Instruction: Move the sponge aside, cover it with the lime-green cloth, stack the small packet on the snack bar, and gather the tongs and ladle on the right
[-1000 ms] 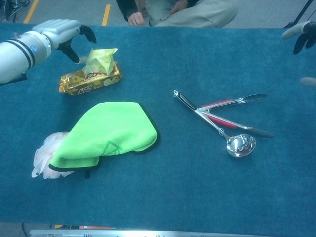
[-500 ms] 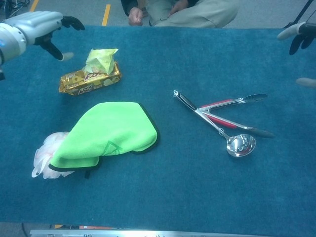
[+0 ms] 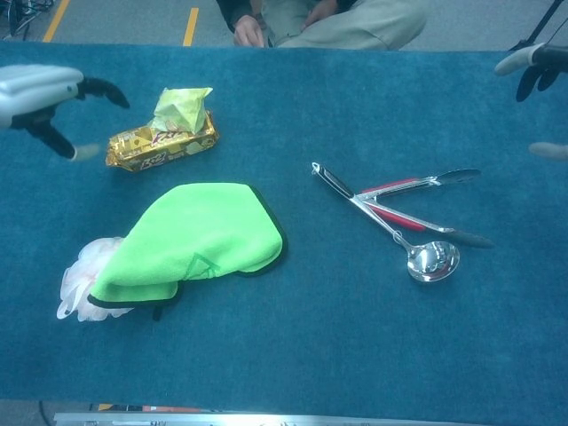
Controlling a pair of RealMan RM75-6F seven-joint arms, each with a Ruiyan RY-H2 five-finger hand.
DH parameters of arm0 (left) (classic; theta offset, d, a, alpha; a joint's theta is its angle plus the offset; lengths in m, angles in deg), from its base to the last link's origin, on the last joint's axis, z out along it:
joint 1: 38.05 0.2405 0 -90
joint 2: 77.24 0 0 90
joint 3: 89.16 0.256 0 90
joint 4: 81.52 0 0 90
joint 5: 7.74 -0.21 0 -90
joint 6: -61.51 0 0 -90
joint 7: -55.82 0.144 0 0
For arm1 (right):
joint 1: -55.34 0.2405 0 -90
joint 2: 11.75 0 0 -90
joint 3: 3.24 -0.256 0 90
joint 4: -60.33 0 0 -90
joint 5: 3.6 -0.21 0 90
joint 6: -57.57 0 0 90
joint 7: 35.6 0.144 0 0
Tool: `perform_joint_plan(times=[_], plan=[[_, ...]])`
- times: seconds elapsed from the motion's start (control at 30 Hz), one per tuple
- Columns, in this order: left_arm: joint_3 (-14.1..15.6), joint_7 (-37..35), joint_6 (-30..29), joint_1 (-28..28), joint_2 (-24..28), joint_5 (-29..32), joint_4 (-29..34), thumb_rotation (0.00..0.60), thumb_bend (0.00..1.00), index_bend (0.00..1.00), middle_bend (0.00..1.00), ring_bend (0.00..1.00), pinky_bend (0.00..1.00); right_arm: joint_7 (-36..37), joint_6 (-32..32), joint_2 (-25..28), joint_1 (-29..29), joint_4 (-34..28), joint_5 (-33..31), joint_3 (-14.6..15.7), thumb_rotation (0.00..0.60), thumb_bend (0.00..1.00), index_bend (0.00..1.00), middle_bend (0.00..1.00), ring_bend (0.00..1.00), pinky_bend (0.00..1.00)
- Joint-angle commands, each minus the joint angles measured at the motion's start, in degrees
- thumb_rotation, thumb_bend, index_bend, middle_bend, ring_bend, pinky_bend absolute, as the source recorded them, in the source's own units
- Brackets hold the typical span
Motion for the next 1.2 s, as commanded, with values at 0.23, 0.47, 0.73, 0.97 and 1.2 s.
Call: perform_joint_plan(times=[0.23, 0.47, 0.73, 0.97, 1.2], plan=[[2.59, -0.42, 3.21, 0.86, -1.93, -3.57, 0.91, 0.6, 0.35, 0.19, 0.17, 0.12, 0.16, -0.14, 0.01, 0.01, -0.05, -0.17, -0.04, 0.04, 0.6, 0.15, 0.23, 0.42, 0.37, 0.58], [2.75, 0.36, 4.85, -0.52, -6.79, -0.45, -2.87, 0.6, 0.35, 0.19, 0.16, 0.12, 0.16, 0.16, 0.3, 0.26, -0.37, 0.04, -0.25, 0.12, 0.6, 0.15, 0.23, 0.42, 0.37, 0.58], [3.21, 1.06, 6.33, -2.06, -10.78, 2.4, -5.28, 0.6, 0.35, 0.19, 0.16, 0.12, 0.16, 0.43, 0.35, 0.23, -0.5, 0.44, -0.45, 0.13, 0.6, 0.15, 0.23, 0.42, 0.37, 0.58], [2.41, -0.02, 7.66, -3.57, -12.99, 4.16, -6.72, 0.6, 0.34, 0.18, 0.15, 0.12, 0.16, 0.46, 0.34, 0.17, -0.6, 0.81, -0.6, 0.16, 0.6, 0.15, 0.23, 0.42, 0.37, 0.58], [1.61, -1.08, 8.9, -5.27, -14.91, 6.47, -8.6, 0.6, 0.34, 0.17, 0.14, 0.12, 0.16, 0.94, 0.62, 0.27, -0.85, 1.08, -0.68, 0.2, 0.6, 0.15, 0.23, 0.42, 0.37, 0.58]])
